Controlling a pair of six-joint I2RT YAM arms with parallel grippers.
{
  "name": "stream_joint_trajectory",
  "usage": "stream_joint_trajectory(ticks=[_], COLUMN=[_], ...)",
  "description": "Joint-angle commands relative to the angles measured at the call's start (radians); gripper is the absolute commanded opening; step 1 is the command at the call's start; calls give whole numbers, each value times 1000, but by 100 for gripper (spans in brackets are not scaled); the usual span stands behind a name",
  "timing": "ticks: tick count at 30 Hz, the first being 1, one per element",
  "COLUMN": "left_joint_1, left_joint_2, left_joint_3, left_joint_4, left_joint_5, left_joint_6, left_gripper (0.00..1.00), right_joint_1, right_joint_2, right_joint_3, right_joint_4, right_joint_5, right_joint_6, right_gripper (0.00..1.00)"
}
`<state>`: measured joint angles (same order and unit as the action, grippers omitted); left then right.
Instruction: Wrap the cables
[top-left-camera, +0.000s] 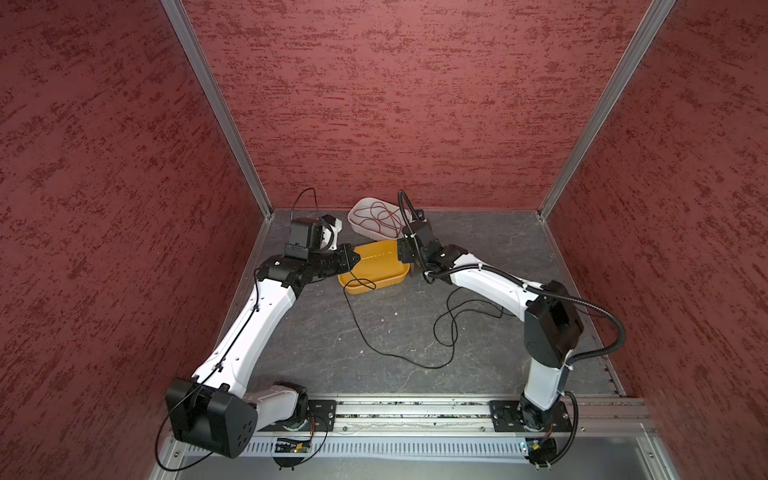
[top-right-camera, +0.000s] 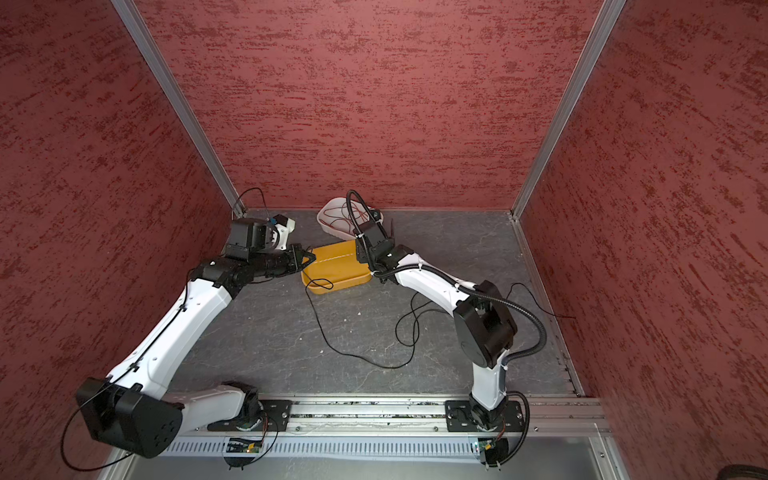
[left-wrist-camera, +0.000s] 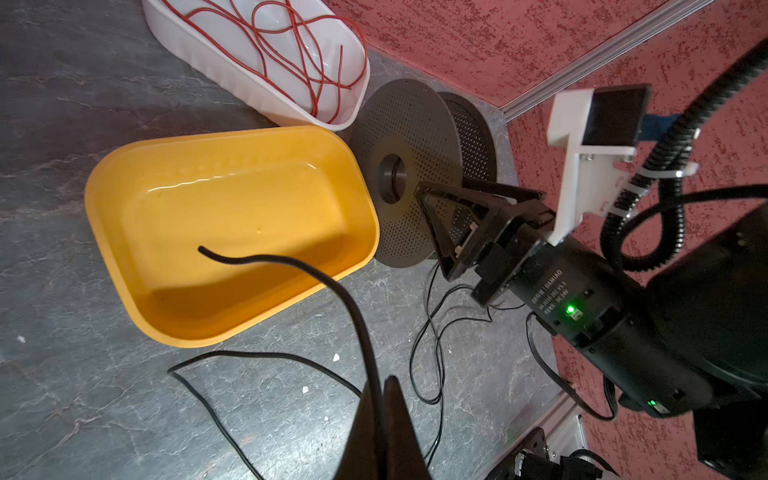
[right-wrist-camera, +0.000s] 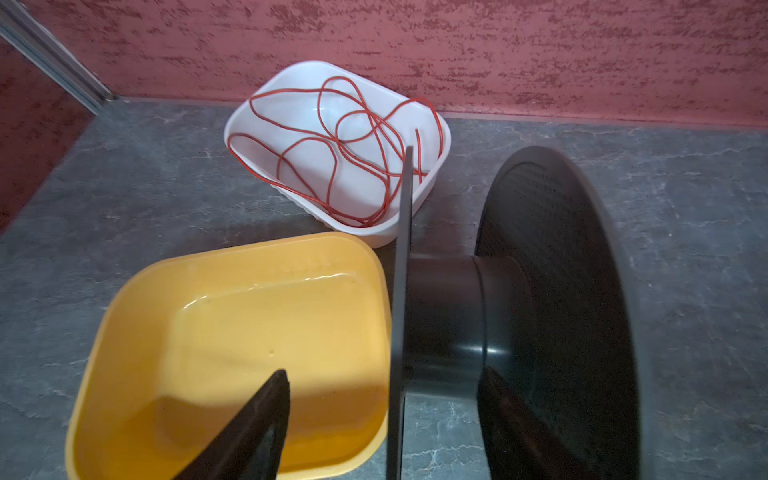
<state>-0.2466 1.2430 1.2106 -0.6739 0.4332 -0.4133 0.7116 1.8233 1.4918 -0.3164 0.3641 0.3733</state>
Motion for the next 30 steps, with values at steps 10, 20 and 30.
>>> stream_joint_trajectory(ticks=[10,20,30], left_joint_1=[-28,-51,-81], left_joint_2=[131,277,312], left_joint_3=[167,295,322], left_joint_4=[98,144,154], left_joint_5=[17,83,84], left_joint_6=[-167,-260,-280], left_gripper=[0,0,0], right_joint_1=[4,103,128], right_joint_2=[-406,-513,-340], right_joint_3=[-289,-485,-434], right_joint_4=[306,510,571], right_joint_5=[-257,-351,-344], right_joint_6=[-240,-438,-403], right_gripper=[90,82,60])
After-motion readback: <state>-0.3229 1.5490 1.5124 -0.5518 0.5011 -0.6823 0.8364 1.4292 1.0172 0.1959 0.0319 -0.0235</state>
